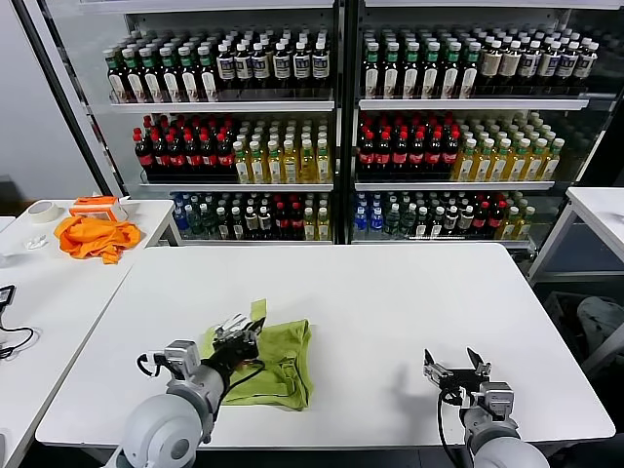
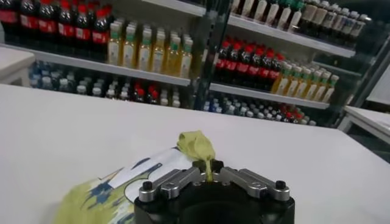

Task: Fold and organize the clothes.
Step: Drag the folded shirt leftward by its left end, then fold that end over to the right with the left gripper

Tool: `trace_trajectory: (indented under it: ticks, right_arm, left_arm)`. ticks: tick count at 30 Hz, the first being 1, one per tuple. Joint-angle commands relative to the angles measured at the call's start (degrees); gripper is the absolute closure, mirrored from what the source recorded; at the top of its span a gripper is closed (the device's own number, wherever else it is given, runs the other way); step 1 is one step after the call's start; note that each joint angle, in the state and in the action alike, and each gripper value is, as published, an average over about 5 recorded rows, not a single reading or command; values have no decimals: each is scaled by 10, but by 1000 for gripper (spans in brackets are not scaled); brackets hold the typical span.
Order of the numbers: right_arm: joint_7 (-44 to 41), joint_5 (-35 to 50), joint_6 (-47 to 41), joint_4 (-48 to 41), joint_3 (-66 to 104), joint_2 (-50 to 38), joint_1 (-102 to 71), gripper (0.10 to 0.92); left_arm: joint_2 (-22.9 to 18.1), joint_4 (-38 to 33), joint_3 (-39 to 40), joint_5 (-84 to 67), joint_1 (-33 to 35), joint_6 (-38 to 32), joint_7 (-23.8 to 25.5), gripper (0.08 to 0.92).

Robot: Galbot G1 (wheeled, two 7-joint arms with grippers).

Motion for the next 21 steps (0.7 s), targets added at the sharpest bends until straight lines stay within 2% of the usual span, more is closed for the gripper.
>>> trace_trajectory:
  ticks: [1, 8, 13, 17, 21]
  right_arm:
    - [-1, 0, 0, -1, 1, -1, 0, 203]
    - [-5, 0, 0, -1, 2, -2, 2, 203]
    - [-7, 0, -3, 7, 1, -4, 3, 203]
    - [-10, 1, -4, 9, 2, -7, 6, 203]
    - [-13, 1, -3, 6, -4, -11, 15, 203]
  left_arm:
    - [-40, 16, 29, 0, -14, 0, -7, 899]
    - [-66, 34, 44, 4, -17, 0, -6, 899]
    - [-91, 71, 40, 9, -26, -11, 13, 881]
    - [-91, 56, 23, -14, -24, -42, 40, 781]
    - [-61, -6, -21, 48, 2, -58, 77, 668]
